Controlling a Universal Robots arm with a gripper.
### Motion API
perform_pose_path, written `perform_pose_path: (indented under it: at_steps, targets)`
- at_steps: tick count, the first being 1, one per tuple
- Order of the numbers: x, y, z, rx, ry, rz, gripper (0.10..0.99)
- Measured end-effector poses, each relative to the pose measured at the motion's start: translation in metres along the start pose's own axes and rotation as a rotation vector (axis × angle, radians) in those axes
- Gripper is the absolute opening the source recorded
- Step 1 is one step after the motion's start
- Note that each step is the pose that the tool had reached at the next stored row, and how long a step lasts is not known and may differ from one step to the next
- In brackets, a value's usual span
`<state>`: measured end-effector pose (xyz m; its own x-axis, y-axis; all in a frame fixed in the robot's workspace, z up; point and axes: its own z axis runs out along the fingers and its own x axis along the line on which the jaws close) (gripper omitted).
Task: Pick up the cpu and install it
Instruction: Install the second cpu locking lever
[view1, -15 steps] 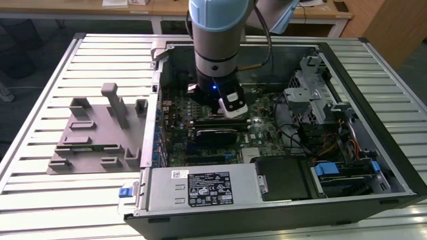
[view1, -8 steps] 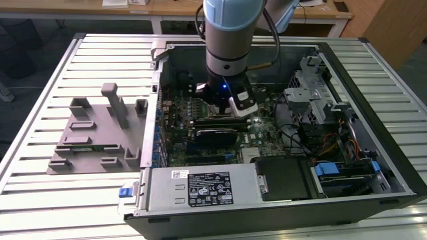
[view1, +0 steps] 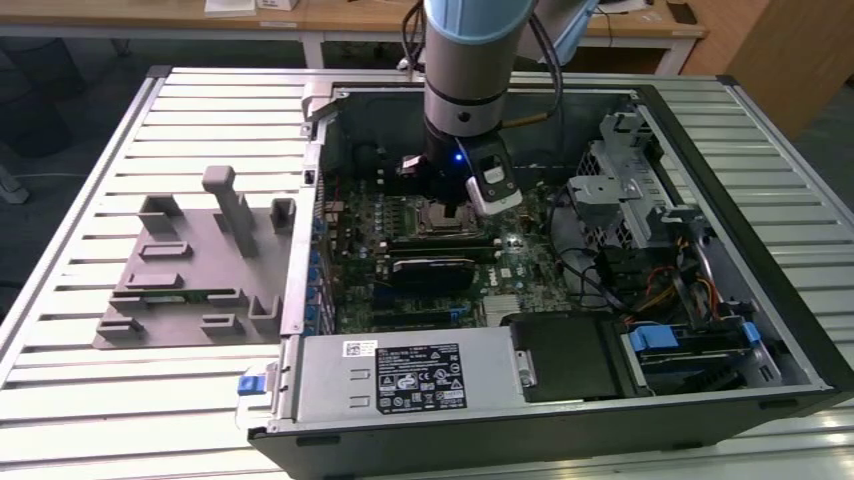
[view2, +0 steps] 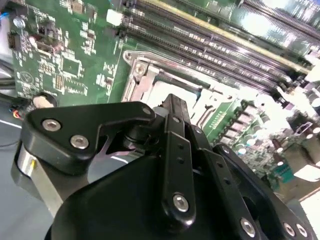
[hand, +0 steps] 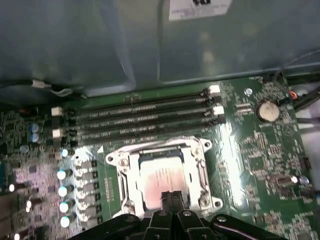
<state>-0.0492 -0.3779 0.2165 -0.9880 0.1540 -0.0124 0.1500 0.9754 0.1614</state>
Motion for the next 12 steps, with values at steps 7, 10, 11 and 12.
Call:
perform_pose_path:
  at_steps: [7,10,11,12]
  targets:
    - [0.0022,0.0113,0.0058,0.025,0.0003,0.0,0.106]
    - [0.0022,0.0113,0.0058,0.026,0.0002,0.0,0.106]
    - [0.0022,0.0113,0.0058,0.026,0.0002,0.0,0.106]
    - [0.0022,0.0113,0.0058,0.026,0.0002,0.0,0.106]
